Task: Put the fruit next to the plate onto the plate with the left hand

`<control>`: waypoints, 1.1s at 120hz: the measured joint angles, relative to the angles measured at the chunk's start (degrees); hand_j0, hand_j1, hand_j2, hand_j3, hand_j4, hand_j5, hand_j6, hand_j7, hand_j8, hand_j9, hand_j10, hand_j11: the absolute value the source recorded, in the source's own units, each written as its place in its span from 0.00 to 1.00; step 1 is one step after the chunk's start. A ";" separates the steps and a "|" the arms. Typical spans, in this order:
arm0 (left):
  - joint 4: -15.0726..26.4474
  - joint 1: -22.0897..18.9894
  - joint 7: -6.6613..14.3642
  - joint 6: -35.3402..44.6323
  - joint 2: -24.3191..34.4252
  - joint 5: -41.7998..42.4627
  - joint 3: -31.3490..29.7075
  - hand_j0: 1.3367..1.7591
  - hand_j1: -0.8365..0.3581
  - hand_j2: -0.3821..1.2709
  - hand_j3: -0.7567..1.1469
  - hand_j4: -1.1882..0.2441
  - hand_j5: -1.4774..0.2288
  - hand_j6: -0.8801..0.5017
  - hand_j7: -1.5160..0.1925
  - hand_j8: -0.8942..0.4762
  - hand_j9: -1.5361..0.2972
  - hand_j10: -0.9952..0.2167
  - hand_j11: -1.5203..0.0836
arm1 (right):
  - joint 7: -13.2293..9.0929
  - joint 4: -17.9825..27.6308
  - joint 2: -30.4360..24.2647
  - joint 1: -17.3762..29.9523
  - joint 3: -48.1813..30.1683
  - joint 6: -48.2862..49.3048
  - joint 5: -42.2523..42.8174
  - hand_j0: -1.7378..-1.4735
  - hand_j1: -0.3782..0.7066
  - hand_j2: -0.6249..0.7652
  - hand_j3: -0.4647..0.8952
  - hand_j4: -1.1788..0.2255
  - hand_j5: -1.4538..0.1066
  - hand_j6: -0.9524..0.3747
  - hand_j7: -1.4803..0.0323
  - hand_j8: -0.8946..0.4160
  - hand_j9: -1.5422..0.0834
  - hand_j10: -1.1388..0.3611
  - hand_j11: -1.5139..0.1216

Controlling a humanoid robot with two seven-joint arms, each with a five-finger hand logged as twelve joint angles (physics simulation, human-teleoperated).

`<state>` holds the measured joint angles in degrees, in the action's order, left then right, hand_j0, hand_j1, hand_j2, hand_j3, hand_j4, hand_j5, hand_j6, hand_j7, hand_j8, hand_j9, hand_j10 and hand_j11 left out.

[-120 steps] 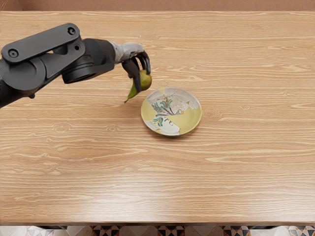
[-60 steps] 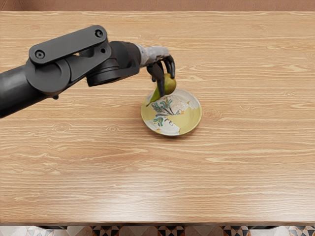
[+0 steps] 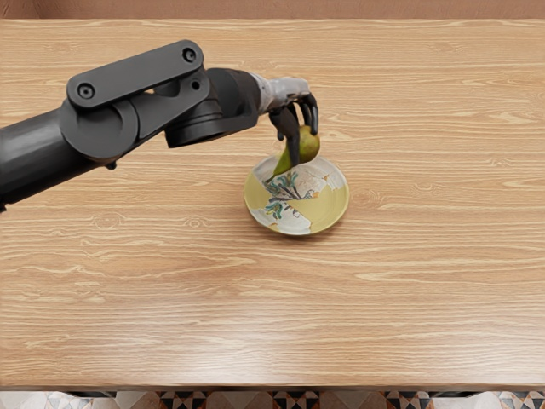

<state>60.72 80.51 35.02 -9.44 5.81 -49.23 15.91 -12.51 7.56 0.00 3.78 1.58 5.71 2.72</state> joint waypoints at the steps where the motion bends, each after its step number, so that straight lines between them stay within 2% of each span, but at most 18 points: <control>1: -0.01 0.00 0.00 0.01 -0.12 0.00 0.00 0.73 0.25 0.89 0.40 0.27 0.16 0.40 0.21 0.38 0.22 0.14 0.24 | 0.00 0.00 0.00 0.00 0.00 0.00 0.00 0.30 0.03 0.45 0.34 0.84 0.93 0.72 0.98 0.68 0.95 0.76 0.93; 11: -0.56 -0.08 -0.01 0.07 -0.62 0.05 0.01 0.73 0.26 0.88 0.40 0.28 0.17 0.40 0.22 0.38 0.23 0.15 0.25 | -0.01 0.00 0.00 -0.01 0.00 0.00 0.00 0.30 0.03 0.45 0.34 0.84 0.93 0.72 0.98 0.68 0.95 0.76 0.93; 17: -0.77 -0.31 -0.01 0.46 -0.61 -0.06 0.20 0.74 0.28 0.83 0.40 0.31 0.22 0.37 0.26 0.36 0.27 0.19 0.29 | -0.02 0.00 0.00 -0.04 0.00 0.00 0.00 0.30 0.03 0.45 0.34 0.84 0.93 0.72 0.98 0.68 0.95 0.76 0.93; 28: -0.88 -0.69 -0.01 1.09 -0.46 -0.13 1.88 0.75 0.42 0.63 0.40 0.41 0.36 0.38 0.40 0.37 0.39 0.32 0.43 | -0.01 0.00 0.00 -0.07 0.00 0.00 0.00 0.30 0.03 0.45 0.34 0.84 0.93 0.72 0.98 0.68 0.95 0.76 0.93; 40: -0.89 -0.70 -0.01 1.36 -0.81 -0.15 3.26 0.75 0.57 0.48 0.40 0.53 0.50 0.43 0.53 0.43 0.51 0.45 0.57 | -0.01 0.00 0.00 -0.08 0.00 0.00 0.00 0.30 0.03 0.45 0.34 0.84 0.93 0.72 0.98 0.68 0.95 0.76 0.93; 53: -0.85 -0.70 -0.02 1.47 -0.89 -0.14 3.94 0.76 0.71 0.38 0.40 0.63 0.62 0.49 0.65 0.50 0.62 0.58 0.70 | -0.03 0.00 0.00 -0.09 0.00 0.00 0.00 0.30 0.03 0.45 0.34 0.84 0.93 0.72 0.98 0.68 0.95 0.76 0.93; 71: -0.42 -0.83 -0.02 1.35 -0.52 0.86 4.29 0.76 0.83 0.31 0.40 0.71 0.73 0.55 0.76 0.56 0.72 0.68 0.81 | 0.01 0.00 0.00 -0.09 0.00 0.00 0.00 0.30 0.03 0.45 0.34 0.84 0.93 0.72 0.98 0.68 0.95 0.76 0.93; 90: 5.28 -1.46 -0.02 0.76 2.19 15.68 4.60 0.76 0.91 0.27 0.40 0.77 0.79 0.59 0.82 0.60 0.77 0.75 0.87 | 0.00 0.00 0.00 -0.09 0.00 0.00 0.00 0.30 0.03 0.45 0.34 0.84 0.93 0.72 0.98 0.68 0.95 0.76 0.93; 104: 12.81 -2.61 -0.02 0.56 8.63 26.10 4.85 0.76 0.93 0.25 0.40 0.79 0.82 0.60 0.84 0.62 0.79 0.77 0.90 | 0.00 0.00 0.00 -0.09 0.02 0.00 0.00 0.30 0.03 0.45 0.34 0.84 0.93 0.72 0.98 0.68 0.95 0.76 0.93; 112: 16.89 -6.14 -0.02 0.15 12.52 32.69 5.80 0.76 0.94 0.25 0.40 0.79 0.83 0.61 0.85 0.62 0.80 0.78 0.91 | 0.00 0.00 0.00 -0.09 0.01 0.00 0.00 0.30 0.03 0.45 0.34 0.84 0.93 0.72 0.98 0.68 0.95 0.76 0.93; 117: 18.65 -9.93 -0.02 -0.59 13.80 36.33 6.94 0.76 0.95 0.25 0.40 0.80 0.83 0.61 0.85 0.62 0.81 0.78 0.91 | 0.01 0.00 0.00 -0.09 0.01 0.00 0.00 0.30 0.03 0.45 0.34 0.84 0.93 0.72 0.98 0.68 0.95 0.76 0.93; 132: 21.63 -17.80 -0.02 -6.09 19.34 44.85 11.31 0.76 0.95 0.24 0.40 0.80 0.84 0.61 0.86 0.63 0.81 0.79 0.92 | 0.00 0.00 0.00 -0.09 0.01 0.00 0.00 0.30 0.03 0.45 0.34 0.84 0.93 0.72 0.98 0.68 0.95 0.76 0.93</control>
<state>82.35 62.70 35.00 -15.52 25.15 -4.38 27.22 -12.51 7.56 0.00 3.69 1.59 5.71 2.72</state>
